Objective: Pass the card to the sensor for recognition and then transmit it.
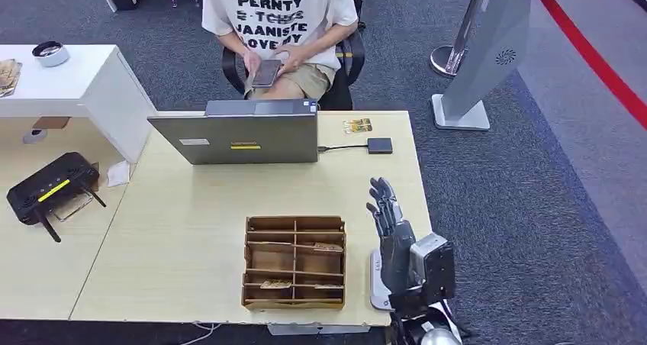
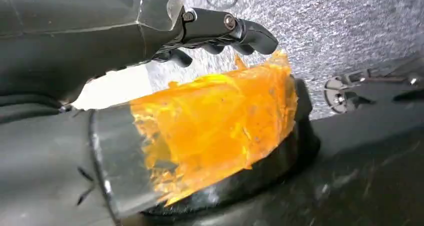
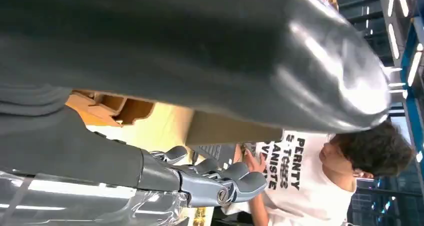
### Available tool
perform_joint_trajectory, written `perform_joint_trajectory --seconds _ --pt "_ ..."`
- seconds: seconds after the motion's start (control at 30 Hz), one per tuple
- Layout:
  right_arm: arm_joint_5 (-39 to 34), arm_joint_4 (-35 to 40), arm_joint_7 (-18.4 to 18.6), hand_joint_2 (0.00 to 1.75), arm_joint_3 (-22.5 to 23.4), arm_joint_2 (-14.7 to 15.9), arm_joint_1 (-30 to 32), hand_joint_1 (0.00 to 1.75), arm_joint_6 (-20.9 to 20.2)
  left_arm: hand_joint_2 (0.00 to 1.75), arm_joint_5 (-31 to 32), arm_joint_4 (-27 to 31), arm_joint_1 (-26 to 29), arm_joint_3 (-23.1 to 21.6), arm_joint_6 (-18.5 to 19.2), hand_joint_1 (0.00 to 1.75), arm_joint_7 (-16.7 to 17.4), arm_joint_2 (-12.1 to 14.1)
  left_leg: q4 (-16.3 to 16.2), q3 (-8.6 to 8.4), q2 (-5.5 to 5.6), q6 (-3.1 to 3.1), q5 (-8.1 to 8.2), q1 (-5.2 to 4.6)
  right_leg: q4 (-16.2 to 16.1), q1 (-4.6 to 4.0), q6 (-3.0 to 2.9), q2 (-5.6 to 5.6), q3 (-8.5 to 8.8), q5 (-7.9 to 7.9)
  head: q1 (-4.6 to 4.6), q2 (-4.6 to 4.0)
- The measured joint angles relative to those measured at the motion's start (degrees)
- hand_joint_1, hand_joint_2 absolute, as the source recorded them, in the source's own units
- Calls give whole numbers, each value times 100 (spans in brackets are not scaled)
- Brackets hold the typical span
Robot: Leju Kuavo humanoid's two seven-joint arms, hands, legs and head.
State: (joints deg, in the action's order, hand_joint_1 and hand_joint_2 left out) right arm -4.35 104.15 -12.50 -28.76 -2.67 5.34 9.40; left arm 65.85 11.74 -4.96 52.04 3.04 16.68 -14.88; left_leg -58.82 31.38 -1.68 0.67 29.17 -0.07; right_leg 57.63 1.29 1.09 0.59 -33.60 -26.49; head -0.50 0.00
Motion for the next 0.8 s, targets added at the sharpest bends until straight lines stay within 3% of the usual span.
perform_joint_trajectory --seconds 0.03,0.07,0.4,0.7,0.77,0.8 --pt "2 15 -11 0 0 9 21 0 0 0 -49 0 -1 55 -22 0 -13 0 0 0 0 0 0 0 0 0 0 0 0 0 0 0" --pt "7 28 -24 175 -2 20 38 0 0 0 -105 0 -1 120 -57 0 -39 2 0 0 0 0 0 0 0 0 0 0 0 0 0 0" --pt "227 109 -144 175 -59 100 129 0 28 0 -275 0 0 481 -70 0 -26 -26 0 0 0 0 0 0 0 0 0 0 0 0 0 0" --pt "1631 264 -197 175 -203 221 213 3 552 0 -380 0 -1 664 -513 0 273 -111 0 0 0 0 0 0 0 0 0 0 0 0 0 0" --pt "2051 312 -186 175 -258 251 229 33 699 0 -380 0 1 666 -487 0 280 -122 0 1 0 0 1 0 -1 0 0 0 0 0 0 0" --pt "2239 326 -166 175 -284 262 232 96 767 0 -378 0 0 669 -459 0 280 -125 0 0 0 0 1 0 -1 0 0 0 0 0 0 0"
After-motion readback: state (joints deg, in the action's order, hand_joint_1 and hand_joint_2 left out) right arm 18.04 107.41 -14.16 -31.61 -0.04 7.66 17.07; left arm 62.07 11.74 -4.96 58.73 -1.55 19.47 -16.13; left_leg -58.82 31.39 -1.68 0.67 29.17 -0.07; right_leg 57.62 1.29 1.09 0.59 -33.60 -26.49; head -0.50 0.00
